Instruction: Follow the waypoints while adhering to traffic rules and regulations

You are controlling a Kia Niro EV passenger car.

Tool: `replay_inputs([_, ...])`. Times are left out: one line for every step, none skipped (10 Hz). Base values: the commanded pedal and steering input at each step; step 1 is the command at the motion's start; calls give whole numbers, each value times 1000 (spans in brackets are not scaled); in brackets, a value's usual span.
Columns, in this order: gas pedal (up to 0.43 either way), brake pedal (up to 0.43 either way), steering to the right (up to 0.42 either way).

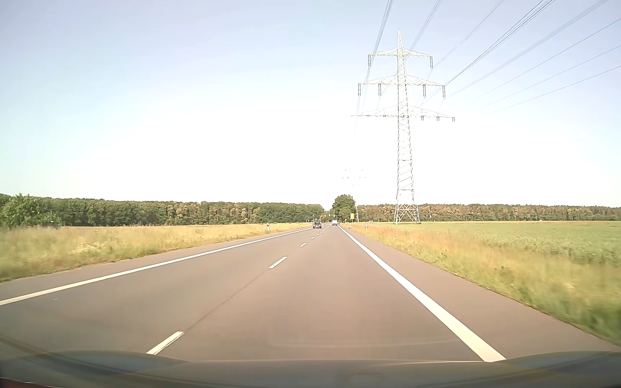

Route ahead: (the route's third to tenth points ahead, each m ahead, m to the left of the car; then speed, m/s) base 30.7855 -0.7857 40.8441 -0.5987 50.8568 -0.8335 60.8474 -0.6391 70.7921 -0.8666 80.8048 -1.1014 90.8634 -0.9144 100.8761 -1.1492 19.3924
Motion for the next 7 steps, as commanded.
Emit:
replay_inputs([157,30,0])
replay_inputs([157,30,0])
replay_inputs([157,30,0])
replay_inputs([157,30,0])
replay_inputs([157,30,0])
replay_inputs([157,30,0])
replay_inputs([157,30,0])
